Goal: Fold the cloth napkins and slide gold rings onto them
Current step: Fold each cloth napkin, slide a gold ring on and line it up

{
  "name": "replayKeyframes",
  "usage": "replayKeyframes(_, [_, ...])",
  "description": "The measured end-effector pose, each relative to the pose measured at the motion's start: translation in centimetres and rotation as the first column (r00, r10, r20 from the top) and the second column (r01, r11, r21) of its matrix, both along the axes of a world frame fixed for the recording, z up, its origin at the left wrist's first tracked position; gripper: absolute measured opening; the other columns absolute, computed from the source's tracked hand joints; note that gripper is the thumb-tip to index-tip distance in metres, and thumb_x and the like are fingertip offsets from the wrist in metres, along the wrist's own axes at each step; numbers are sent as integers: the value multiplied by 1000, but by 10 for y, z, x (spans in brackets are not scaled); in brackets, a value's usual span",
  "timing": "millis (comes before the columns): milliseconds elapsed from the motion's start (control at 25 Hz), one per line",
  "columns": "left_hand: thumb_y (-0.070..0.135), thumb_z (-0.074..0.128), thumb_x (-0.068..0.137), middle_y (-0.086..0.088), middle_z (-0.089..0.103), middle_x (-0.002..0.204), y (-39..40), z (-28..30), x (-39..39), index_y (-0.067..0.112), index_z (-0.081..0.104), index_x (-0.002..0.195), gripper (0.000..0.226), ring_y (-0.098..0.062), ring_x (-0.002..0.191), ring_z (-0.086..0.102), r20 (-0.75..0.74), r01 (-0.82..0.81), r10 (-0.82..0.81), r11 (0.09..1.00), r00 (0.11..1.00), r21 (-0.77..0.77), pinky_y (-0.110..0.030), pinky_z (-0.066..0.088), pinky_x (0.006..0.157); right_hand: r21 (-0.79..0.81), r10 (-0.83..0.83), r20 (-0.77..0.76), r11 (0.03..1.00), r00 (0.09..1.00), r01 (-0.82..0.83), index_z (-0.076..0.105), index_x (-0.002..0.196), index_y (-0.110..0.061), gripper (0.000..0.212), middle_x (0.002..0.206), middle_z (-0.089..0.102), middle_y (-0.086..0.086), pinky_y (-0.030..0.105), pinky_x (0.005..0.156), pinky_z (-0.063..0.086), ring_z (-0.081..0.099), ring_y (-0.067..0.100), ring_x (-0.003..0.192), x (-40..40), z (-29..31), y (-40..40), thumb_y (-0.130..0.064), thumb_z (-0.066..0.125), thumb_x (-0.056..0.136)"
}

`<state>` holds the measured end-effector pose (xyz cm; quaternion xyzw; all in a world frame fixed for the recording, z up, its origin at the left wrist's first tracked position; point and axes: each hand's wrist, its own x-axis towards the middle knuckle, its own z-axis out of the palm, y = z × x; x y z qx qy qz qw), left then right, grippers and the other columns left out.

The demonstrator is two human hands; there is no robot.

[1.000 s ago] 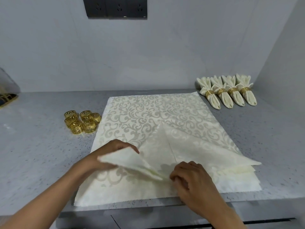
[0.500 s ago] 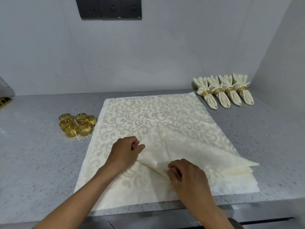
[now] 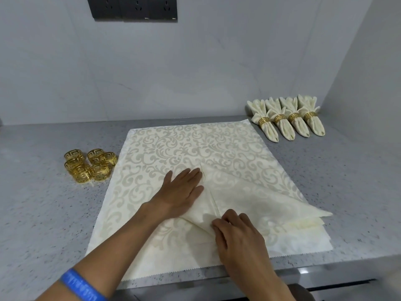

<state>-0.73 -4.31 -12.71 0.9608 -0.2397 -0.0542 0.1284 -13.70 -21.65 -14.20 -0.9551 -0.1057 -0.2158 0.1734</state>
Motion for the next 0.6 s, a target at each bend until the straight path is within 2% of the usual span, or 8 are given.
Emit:
replayKeyframes(80, [45, 18, 105, 10, 6, 164, 1, -6, 0, 22, 15, 157, 57, -8, 150, -3, 71, -48, 52, 997, 996, -57, -41, -9, 121, -16, 5, -4, 1000, 1000, -5, 63, 72, -22, 13, 79, 51, -10, 25, 49, 42, 46, 15, 65, 0, 1, 0, -22, 61, 85])
replayKeyframes(160, [40, 26, 104, 4, 32, 157, 1, -1, -19, 17, 41, 146, 50, -17, 146, 21, 315, -38, 75, 992, 946, -120, -39, 11, 119, -18, 15, -26, 1000, 1000, -15, 63, 72, -22, 13, 80, 52, -9, 26, 49, 43, 47, 16, 66, 0, 1, -2, -22, 60, 86])
replayKeyframes(240, [30, 38, 98, 6, 60, 124, -11, 4, -54, 20, 63, 117, 33, -17, 114, 49, 459, 10, 84, 980, 885, -198, -31, 33, 93, -3, 27, -81, 1000, 996, -27, 64, 73, -22, 14, 78, 52, -9, 24, 48, 42, 47, 14, 65, -2, 3, -2, -21, 59, 85])
replayKeyframes(320, [27, 40, 93, 11, 61, 101, -28, 1, -96, 24, 65, 101, 26, -11, 91, 49, 400, 25, 89, 962, 912, -271, -28, 38, 79, 31, 79, -183, 997, 980, -75, 65, 74, -21, 16, 77, 53, -10, 22, 51, 40, 46, 12, 65, -5, 12, -3, -16, 55, 86])
replayKeyframes(400, [32, 38, 91, 14, 60, 94, -40, -3, -119, 26, 65, 97, 28, -11, 86, 49, 281, -57, 159, 939, 946, -338, -32, 45, 77, 187, 203, -352, 972, 914, -144, 70, 81, -23, 21, 82, 63, -13, 23, 62, 47, 56, 8, 70, 4, 39, -22, -17, 52, 92])
replayKeyframes(480, [44, 40, 92, 16, 60, 91, -51, -7, -124, 28, 65, 90, 30, -13, 88, 51, 284, -165, 260, 934, 923, -318, -36, 46, 77, 315, 223, -356, 943, 908, -109, 75, 96, -28, 17, 91, 70, -16, 17, 74, 49, 63, 2, 78, 20, 60, -60, -21, 59, 94])
replayKeyframes(560, [55, 46, 88, 17, 59, 89, -63, -7, -125, 30, 65, 85, 31, -14, 88, 51, 303, -253, 334, 927, 893, -279, -36, 45, 76, 185, 35, -283, 983, 959, 19, 71, 105, -27, 14, 97, 66, -15, 22, 75, 47, 61, 3, 84, 42, 69, -109, -29, 61, 94])
replayKeyframes(600, [56, 52, 85, 17, 58, 89, -68, -10, -126, 31, 65, 85, 29, -14, 88, 51, 317, -269, 349, 925, 882, -270, -35, 44, 75, 88, -50, -336, 992, 940, 85, 67, 105, -27, 16, 100, 64, -13, 26, 75, 47, 60, 7, 87, 50, 69, -131, -35, 60, 93])
